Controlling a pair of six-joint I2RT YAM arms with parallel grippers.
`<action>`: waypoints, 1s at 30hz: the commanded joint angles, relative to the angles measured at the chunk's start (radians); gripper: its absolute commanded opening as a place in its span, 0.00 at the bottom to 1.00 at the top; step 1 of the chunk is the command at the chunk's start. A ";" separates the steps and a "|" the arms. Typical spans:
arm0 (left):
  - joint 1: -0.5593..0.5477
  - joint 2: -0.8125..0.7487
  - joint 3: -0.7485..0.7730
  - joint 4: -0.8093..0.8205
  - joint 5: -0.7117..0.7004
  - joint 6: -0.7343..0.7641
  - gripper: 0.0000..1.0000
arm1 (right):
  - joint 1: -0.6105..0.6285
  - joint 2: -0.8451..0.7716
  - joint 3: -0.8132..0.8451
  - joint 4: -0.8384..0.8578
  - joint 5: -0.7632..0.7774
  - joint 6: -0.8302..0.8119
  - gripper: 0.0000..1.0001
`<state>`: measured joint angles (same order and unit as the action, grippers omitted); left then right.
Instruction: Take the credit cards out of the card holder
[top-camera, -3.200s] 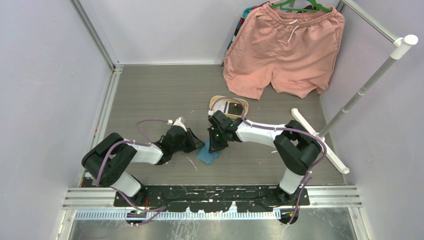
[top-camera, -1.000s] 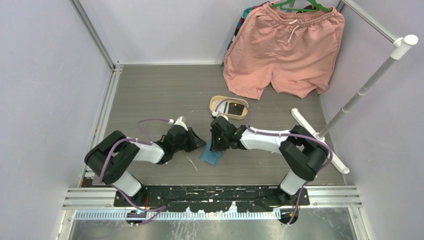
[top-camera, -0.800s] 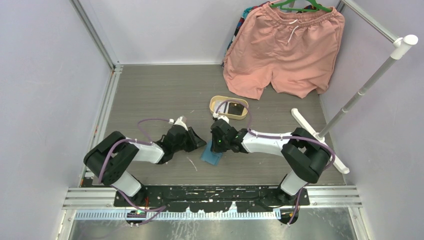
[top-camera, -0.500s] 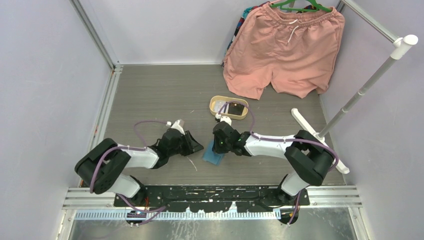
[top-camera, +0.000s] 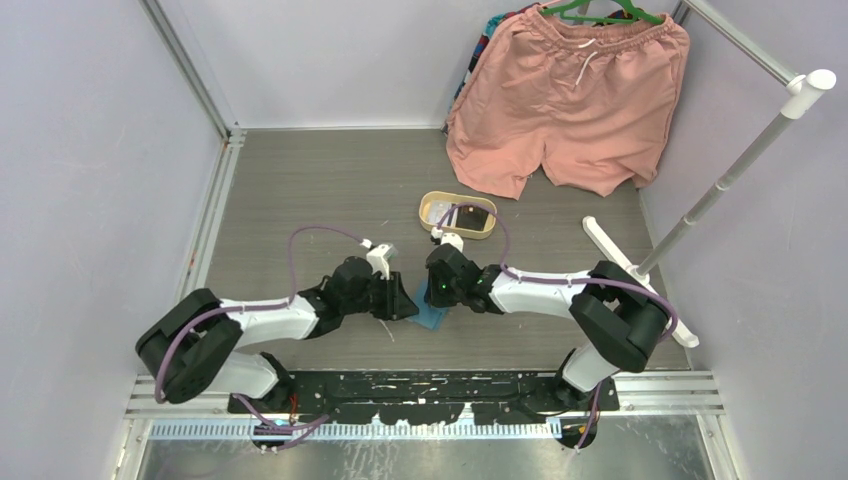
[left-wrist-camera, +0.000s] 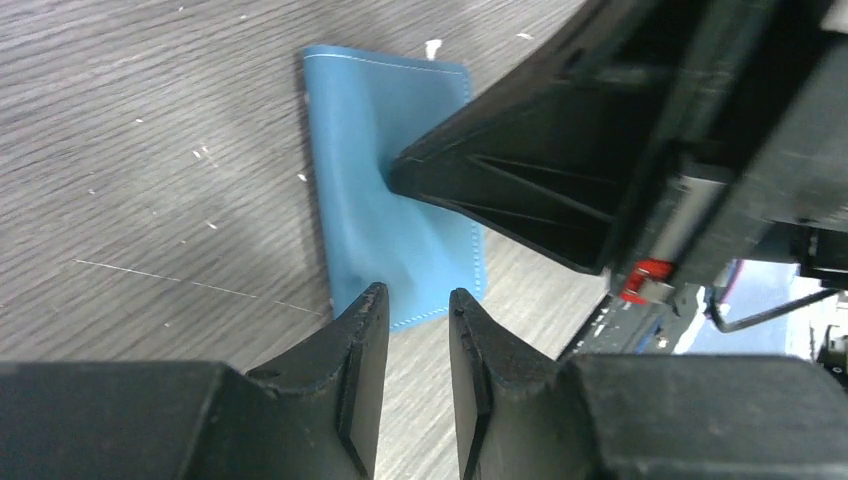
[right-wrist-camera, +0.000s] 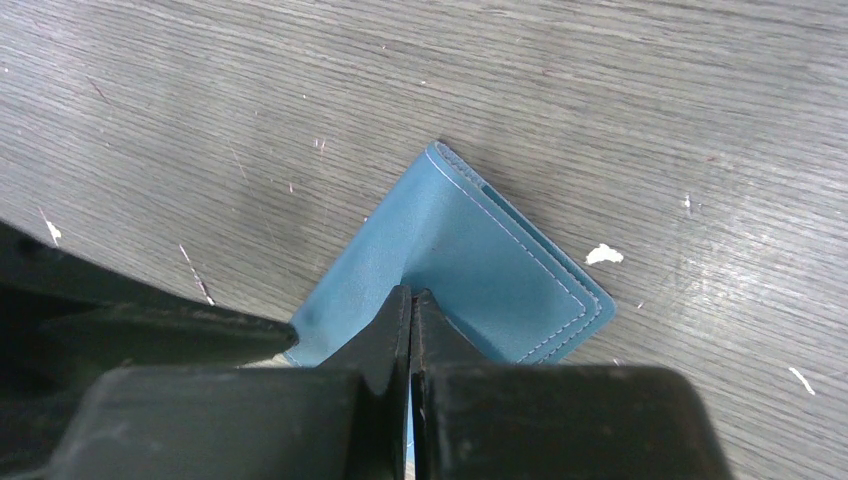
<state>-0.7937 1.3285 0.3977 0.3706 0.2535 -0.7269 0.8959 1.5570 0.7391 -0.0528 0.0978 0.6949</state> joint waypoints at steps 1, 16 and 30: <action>-0.004 0.073 0.049 -0.051 -0.025 0.054 0.29 | -0.001 -0.011 -0.036 -0.047 0.063 -0.011 0.01; -0.048 0.257 0.085 0.006 -0.066 0.000 0.24 | 0.000 -0.051 -0.026 -0.077 0.076 -0.019 0.29; -0.054 0.326 0.125 -0.047 -0.108 -0.023 0.23 | -0.001 -0.237 -0.016 -0.145 0.187 -0.032 0.40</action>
<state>-0.8433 1.6009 0.5362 0.4591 0.2306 -0.7765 0.8940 1.3891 0.7223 -0.1886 0.2089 0.6785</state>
